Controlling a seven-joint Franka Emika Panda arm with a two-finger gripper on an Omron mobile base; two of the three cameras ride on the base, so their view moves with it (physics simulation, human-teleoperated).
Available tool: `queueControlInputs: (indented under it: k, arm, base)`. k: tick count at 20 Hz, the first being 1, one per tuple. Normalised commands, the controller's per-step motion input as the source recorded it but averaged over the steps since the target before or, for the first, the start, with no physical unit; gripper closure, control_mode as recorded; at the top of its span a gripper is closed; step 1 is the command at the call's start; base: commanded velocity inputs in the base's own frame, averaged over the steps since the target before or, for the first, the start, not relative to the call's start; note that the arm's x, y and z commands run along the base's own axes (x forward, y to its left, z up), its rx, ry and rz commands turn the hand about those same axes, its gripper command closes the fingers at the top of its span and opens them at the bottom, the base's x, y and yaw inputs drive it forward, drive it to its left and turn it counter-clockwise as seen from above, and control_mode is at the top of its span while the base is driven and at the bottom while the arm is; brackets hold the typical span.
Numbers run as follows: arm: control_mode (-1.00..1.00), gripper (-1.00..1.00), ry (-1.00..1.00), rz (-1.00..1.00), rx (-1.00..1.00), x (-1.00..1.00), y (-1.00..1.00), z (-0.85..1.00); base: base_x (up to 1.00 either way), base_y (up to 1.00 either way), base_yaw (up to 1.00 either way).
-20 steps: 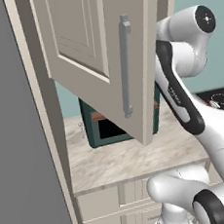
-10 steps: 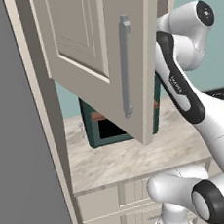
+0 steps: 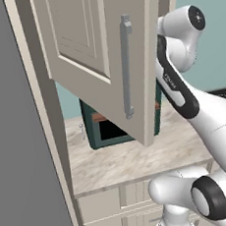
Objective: Pick the sponge and spray from the cabinet and place them on the counter.
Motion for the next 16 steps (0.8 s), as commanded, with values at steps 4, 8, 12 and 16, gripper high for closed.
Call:
queueControlInputs:
  k: [4, 8, 12, 16]
  arm:
    - [-1.00, -1.00, 0.00, 0.00, 0.00, 0.21, 0.17, -0.03]
    - [-1.00, -1.00, 0.00, 0.00, 0.00, 0.25, 0.14, 0.00]
    - [-1.00, -1.00, 0.01, 0.00, 0.00, 0.30, 0.17, -0.02]
    - [-1.00, -1.00, 0.05, 0.00, -0.03, 0.26, 0.12, -0.04]
  base:
    - [0.00, 0.00, 0.00]
    - [0.00, 0.00, 0.00]
    - [0.00, 0.00, 0.00]
    - [0.00, 0.00, 0.00]
